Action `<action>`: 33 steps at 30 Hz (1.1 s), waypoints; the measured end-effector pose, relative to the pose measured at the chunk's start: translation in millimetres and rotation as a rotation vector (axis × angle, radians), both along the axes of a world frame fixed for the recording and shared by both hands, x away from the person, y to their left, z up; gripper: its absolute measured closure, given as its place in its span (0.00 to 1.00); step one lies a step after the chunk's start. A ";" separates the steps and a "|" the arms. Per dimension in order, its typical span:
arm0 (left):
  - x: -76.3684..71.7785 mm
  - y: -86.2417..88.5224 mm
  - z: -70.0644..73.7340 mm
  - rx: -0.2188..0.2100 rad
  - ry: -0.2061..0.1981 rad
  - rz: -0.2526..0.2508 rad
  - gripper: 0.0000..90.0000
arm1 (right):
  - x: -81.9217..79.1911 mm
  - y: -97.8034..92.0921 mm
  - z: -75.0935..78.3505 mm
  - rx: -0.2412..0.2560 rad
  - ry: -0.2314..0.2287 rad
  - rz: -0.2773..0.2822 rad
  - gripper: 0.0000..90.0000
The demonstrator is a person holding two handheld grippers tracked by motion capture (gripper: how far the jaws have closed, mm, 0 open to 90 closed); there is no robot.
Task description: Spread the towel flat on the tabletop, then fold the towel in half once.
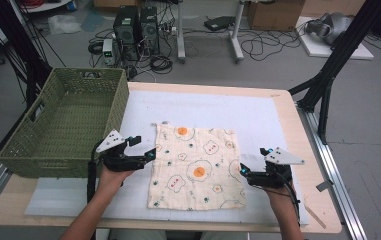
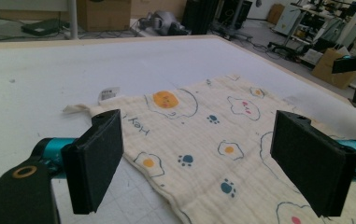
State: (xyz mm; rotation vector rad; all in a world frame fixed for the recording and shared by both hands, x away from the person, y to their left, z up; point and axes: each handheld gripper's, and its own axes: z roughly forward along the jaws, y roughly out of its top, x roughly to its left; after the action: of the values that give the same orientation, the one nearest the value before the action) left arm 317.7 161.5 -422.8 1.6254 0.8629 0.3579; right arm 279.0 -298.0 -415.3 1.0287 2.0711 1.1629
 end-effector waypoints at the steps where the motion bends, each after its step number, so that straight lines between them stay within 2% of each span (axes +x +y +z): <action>1: 0.5 0.3 -0.3 0.004 0.002 0.002 0.20 | -0.6 -0.3 0.6 0.006 0.000 -0.002 0.13; 13: 3.2 2.2 -2.5 0.017 0.032 0.022 0.20 | -0.3 -3.1 -2.0 0.011 0.011 -0.017 0.13; 19: 2.9 1.6 -1.0 0.012 0.033 0.015 0.20 | 0.1 -4.8 -2.5 0.010 0.013 -0.023 0.13; 24: 5.0 0.5 -0.5 0.026 0.034 0.016 0.20 | -0.3 -5.8 -4.0 0.018 0.024 -0.021 0.13; 30: 17.1 -3.8 5.1 0.054 0.052 0.009 0.23 | 0.4 -6.9 -3.5 0.037 0.025 -0.017 0.13; 33: 25.1 -5.9 11.3 0.054 0.052 0.011 0.23 | 1.0 -7.5 -4.0 0.037 0.031 -0.018 0.13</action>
State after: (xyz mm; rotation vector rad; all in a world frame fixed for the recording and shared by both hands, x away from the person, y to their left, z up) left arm 342.8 155.6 -411.6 1.6868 0.9087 0.3501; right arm 280.1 -305.5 -419.4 1.0872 2.0671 1.1877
